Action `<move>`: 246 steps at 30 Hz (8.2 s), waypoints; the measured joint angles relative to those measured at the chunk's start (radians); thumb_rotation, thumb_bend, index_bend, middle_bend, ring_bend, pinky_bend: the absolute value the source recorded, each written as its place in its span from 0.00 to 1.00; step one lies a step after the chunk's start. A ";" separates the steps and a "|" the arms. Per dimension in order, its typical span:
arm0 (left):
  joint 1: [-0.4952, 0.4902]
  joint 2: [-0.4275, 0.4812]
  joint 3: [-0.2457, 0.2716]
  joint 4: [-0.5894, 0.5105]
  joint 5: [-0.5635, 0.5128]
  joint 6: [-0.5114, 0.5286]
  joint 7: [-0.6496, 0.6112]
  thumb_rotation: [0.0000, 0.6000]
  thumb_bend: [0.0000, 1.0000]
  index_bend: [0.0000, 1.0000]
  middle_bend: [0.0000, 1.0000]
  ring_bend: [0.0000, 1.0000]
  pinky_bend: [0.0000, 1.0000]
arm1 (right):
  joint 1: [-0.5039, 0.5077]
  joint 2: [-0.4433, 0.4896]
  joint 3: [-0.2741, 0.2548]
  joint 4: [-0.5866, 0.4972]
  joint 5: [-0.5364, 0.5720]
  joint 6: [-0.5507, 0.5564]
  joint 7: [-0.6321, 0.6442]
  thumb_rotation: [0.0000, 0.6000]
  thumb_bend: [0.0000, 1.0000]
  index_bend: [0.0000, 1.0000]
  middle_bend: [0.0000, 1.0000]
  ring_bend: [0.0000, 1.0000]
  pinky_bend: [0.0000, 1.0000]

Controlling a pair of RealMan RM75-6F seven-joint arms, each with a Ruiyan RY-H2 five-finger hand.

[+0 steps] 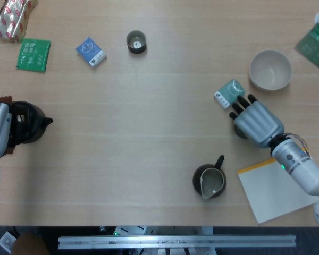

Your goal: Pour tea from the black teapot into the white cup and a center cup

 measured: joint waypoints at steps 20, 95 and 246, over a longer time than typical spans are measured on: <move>0.004 0.006 -0.004 0.001 0.003 0.004 -0.013 0.96 0.33 0.95 0.99 0.84 0.07 | 0.040 -0.021 0.007 -0.025 0.042 0.034 -0.004 1.00 0.12 0.46 0.24 0.14 0.24; 0.033 0.047 0.010 -0.085 0.038 0.036 0.068 0.99 0.33 0.95 0.99 0.84 0.07 | 0.571 -0.430 0.149 0.187 0.599 0.010 -0.206 1.00 0.11 0.26 0.19 0.04 0.09; -0.369 -0.644 -0.030 0.324 -0.076 -0.168 0.708 1.00 0.33 0.94 0.99 0.83 0.07 | -0.397 0.611 0.031 -0.169 -0.399 0.498 0.890 1.00 0.09 0.18 0.15 0.02 0.08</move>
